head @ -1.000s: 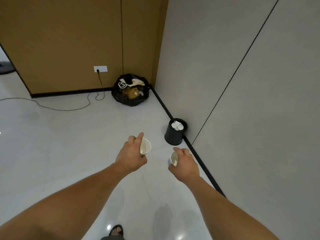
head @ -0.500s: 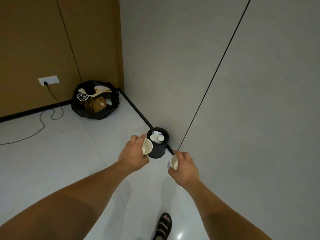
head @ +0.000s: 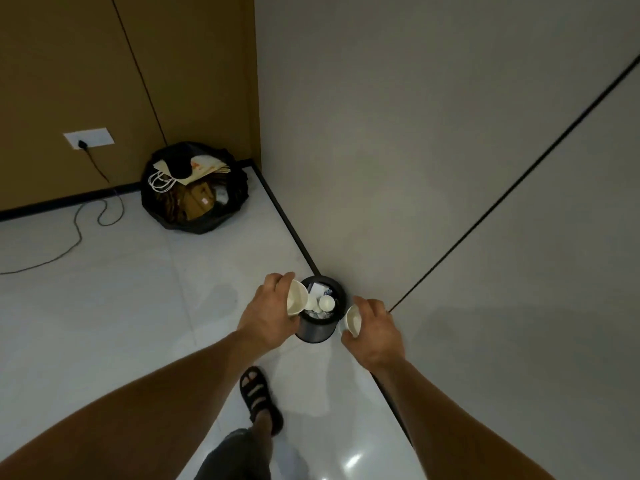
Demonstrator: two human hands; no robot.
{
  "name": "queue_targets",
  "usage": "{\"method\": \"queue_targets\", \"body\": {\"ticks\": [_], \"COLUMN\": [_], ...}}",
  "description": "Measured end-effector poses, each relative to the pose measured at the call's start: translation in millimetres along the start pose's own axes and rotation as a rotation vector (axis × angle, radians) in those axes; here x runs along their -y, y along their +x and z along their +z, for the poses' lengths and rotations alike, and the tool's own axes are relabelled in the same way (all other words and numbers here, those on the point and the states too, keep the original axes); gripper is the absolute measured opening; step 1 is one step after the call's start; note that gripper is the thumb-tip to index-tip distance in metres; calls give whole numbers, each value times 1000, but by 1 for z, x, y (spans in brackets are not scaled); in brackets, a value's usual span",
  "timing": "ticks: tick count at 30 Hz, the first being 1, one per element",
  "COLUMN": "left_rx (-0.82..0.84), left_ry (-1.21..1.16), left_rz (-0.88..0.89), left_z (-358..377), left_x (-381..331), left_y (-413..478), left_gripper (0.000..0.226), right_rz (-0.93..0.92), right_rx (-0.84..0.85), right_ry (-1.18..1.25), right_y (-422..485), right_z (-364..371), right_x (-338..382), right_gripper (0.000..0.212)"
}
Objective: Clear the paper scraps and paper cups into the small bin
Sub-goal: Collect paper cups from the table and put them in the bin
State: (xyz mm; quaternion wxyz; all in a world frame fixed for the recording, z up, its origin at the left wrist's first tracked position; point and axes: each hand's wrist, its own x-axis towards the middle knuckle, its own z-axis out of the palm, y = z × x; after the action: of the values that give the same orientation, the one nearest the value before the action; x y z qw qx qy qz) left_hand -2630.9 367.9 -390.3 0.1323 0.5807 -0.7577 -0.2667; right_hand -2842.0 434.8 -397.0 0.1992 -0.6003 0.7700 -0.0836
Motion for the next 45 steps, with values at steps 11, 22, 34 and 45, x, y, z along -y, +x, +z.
{"method": "queue_targets", "body": {"ticks": [11, 22, 34, 45], "left_rx": [167, 235, 119, 227], "left_ry": [-67, -63, 261, 530], "left_rz": [-10, -17, 88, 103], "left_z": [122, 361, 459, 487], "left_x": [82, 196, 230, 256], "left_y": [199, 301, 320, 317], "left_gripper": [91, 86, 76, 97], "right_rz": [120, 113, -209, -271], "right_rx": [67, 73, -50, 17], "right_ry": [64, 129, -198, -420], "right_y": [199, 348, 394, 399], "right_z": [109, 344, 422, 458], "right_x": [-56, -174, -224, -241], "right_gripper": [71, 73, 73, 95]}}
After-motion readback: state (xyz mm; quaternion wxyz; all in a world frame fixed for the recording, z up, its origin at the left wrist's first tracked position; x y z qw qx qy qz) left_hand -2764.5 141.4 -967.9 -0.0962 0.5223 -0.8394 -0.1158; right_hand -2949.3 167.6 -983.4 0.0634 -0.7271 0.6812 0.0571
